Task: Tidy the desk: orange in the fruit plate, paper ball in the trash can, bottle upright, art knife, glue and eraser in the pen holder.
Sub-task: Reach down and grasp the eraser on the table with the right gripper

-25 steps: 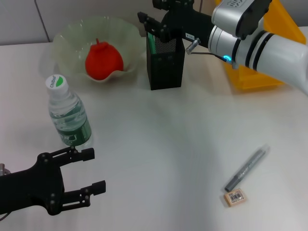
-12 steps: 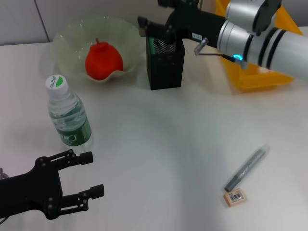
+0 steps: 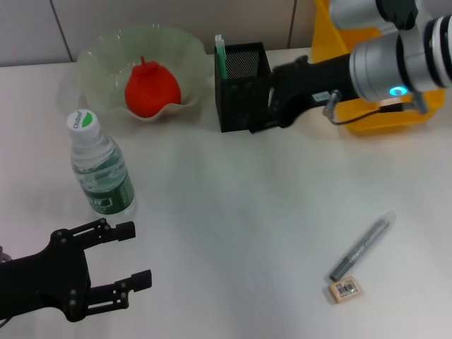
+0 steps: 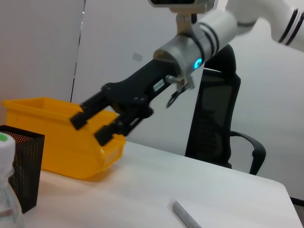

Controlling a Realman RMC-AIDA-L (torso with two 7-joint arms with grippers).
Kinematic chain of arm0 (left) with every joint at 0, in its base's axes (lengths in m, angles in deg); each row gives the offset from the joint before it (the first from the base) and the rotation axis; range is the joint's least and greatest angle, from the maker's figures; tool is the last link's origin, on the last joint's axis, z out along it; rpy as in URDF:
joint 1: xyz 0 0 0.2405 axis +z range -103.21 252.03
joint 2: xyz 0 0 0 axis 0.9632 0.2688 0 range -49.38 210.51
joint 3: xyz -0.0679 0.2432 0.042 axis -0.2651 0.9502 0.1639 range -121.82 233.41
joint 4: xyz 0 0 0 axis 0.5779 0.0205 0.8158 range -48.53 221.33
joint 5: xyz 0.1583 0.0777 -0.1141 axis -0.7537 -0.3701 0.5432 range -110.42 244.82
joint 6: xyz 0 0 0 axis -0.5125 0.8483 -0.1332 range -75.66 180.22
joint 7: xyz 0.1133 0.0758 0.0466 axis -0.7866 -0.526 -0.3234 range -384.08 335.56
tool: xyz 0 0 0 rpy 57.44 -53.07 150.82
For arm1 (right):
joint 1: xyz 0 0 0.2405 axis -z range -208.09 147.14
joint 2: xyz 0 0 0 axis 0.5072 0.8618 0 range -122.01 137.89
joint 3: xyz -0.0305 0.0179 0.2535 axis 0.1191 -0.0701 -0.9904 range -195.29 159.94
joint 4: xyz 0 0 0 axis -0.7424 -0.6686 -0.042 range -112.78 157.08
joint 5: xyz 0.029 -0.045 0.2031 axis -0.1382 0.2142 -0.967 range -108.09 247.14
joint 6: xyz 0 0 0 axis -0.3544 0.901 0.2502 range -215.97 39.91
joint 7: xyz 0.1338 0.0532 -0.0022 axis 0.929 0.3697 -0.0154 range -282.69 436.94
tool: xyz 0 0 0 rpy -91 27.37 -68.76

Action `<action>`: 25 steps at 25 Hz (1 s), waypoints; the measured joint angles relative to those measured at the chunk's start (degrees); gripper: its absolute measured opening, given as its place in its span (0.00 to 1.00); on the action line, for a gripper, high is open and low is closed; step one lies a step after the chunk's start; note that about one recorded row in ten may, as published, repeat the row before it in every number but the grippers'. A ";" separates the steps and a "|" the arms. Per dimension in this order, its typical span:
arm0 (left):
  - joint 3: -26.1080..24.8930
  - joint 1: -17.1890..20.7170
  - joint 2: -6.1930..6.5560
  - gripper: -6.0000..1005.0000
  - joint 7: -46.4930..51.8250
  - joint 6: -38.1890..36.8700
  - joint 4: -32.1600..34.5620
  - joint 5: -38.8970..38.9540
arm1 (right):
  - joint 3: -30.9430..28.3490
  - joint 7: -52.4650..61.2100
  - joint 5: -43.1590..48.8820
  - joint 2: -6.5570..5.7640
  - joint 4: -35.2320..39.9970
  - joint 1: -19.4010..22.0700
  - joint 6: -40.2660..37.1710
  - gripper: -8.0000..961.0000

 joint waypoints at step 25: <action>0.02 -1.03 0.37 0.78 -2.31 -1.38 0.89 -1.54 | 0.38 31.89 21.48 -0.09 6.93 -12.80 -44.59 0.77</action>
